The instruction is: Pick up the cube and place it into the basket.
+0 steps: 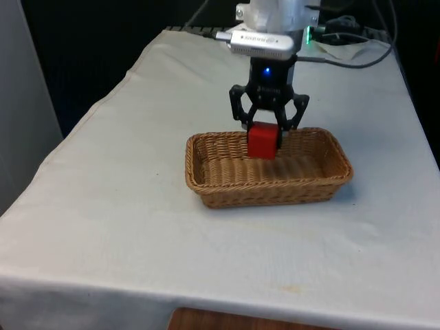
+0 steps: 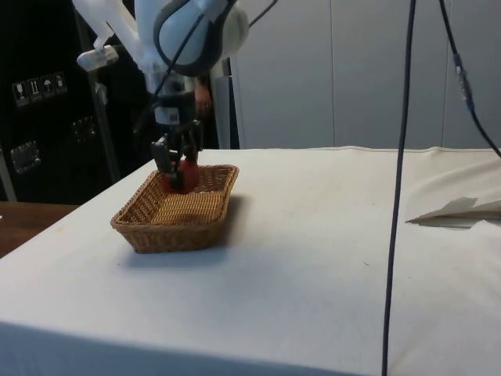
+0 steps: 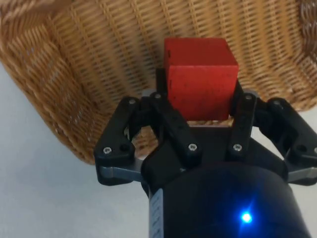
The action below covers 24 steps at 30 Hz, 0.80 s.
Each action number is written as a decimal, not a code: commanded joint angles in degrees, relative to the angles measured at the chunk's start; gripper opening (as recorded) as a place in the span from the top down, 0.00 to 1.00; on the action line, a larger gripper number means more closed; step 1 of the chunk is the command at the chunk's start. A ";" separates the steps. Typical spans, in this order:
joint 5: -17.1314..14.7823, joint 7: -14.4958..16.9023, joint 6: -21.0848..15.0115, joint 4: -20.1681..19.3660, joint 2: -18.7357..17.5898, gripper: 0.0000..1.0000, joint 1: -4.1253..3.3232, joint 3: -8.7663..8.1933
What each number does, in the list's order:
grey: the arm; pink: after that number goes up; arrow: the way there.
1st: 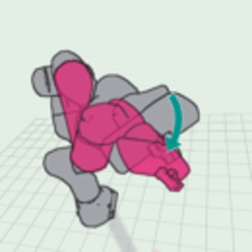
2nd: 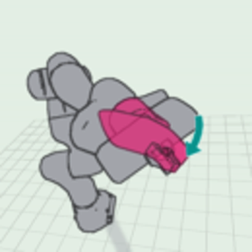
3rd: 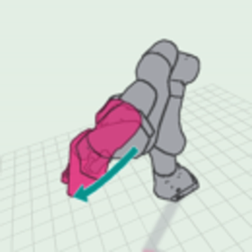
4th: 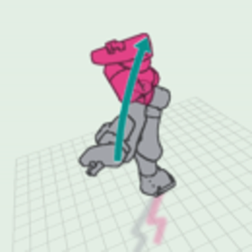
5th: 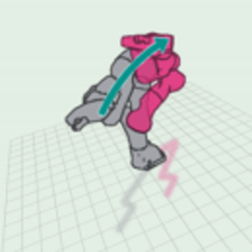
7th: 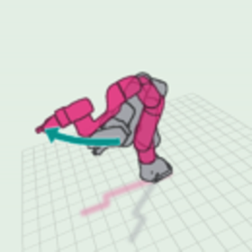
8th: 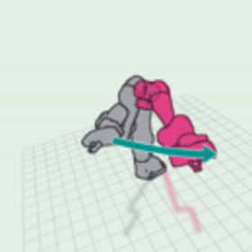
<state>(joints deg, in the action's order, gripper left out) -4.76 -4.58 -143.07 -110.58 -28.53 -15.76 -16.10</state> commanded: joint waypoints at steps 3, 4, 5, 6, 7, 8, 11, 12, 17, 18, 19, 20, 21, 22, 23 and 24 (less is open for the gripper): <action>-2.29 1.60 0.17 1.32 -1.72 0.97 0.69 0.80; -2.69 1.78 0.17 1.66 -2.23 0.97 0.74 0.80; -3.32 2.18 0.29 2.18 -3.04 0.97 0.74 0.74; -3.55 2.29 0.23 2.41 -3.38 0.97 0.69 0.74; -2.75 1.60 0.11 2.06 -3.15 0.97 0.06 0.00; -3.78 2.41 0.06 2.58 -3.78 0.97 0.69 0.69; -4.18 2.58 -0.46 3.15 -5.10 0.97 0.80 0.74; -4.18 2.58 -0.46 3.15 -5.10 0.97 0.80 0.74; -4.70 2.69 -1.09 3.27 -5.90 0.97 0.63 0.57; -4.70 2.64 -1.20 3.27 -5.96 0.97 0.57 0.57; -4.64 2.58 -1.26 3.27 -6.02 0.97 0.52 0.52; -4.58 2.52 -1.32 3.27 -6.02 0.97 0.52 0.46; -4.53 2.46 -1.32 3.27 -6.07 0.97 0.46 0.40; -4.53 2.41 -1.38 3.21 -6.07 0.95 0.46 0.40; -4.47 2.41 -1.38 3.21 -6.07 0.90 0.40 0.34; -4.47 2.35 -1.38 3.21 -6.13 0.82 0.40 0.34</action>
<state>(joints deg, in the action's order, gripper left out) -8.77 -2.52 -144.04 -107.31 -34.61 -15.58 -16.10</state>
